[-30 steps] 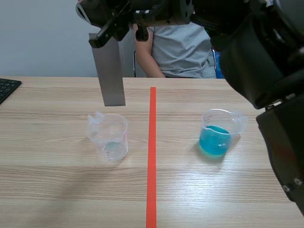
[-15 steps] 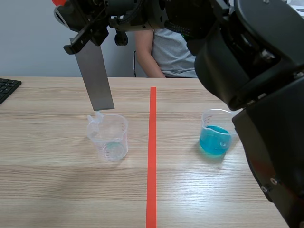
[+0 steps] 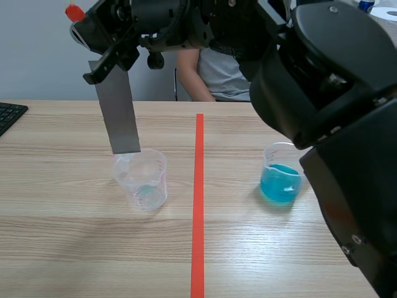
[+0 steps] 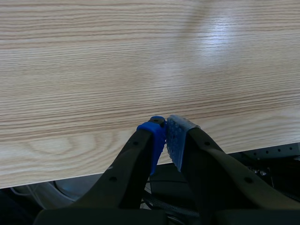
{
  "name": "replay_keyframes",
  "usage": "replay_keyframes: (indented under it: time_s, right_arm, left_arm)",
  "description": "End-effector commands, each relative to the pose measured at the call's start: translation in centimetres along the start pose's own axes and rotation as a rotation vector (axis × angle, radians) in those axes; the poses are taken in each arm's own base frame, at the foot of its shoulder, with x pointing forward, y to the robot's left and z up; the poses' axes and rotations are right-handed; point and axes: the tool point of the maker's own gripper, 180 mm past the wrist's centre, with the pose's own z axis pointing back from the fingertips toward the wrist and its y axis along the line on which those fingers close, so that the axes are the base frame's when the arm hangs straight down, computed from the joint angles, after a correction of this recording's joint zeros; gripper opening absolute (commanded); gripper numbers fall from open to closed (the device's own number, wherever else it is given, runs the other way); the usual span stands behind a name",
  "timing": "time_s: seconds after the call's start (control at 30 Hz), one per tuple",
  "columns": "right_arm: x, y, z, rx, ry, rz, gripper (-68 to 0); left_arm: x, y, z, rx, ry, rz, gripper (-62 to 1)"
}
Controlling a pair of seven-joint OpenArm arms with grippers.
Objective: Do the redox reaction experiment.
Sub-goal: 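Put the plate into the left beaker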
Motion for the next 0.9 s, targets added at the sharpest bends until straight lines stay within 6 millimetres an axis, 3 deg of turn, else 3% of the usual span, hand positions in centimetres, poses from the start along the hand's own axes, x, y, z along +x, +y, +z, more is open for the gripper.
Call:
replay_keyframes:
  time_s: [0.0, 0.5, 0.77, 0.87]
  right_arm:
    - [0.9, -0.8, -0.1, -0.01, -0.03, 0.01, -66.0]
    - [-2.3, -1.4, -0.6, -0.024, 0.005, -0.03, -66.0]
    - [-4.5, -0.6, -1.4, -0.001, 0.029, -0.014, -66.0]
    - [-5.3, -0.3, -1.6, 0.006, 0.037, -0.015, -66.0]
  left_arm:
    - [0.5, -0.1, 0.0, -0.006, -0.015, 0.001, -55.3]
    - [0.5, 0.2, 0.0, 0.011, -0.015, -0.001, -54.7]
    - [0.5, 0.7, 0.0, 0.039, -0.015, -0.004, -54.4]
    - [0.5, 0.7, 0.0, 0.039, -0.015, -0.004, -46.6]
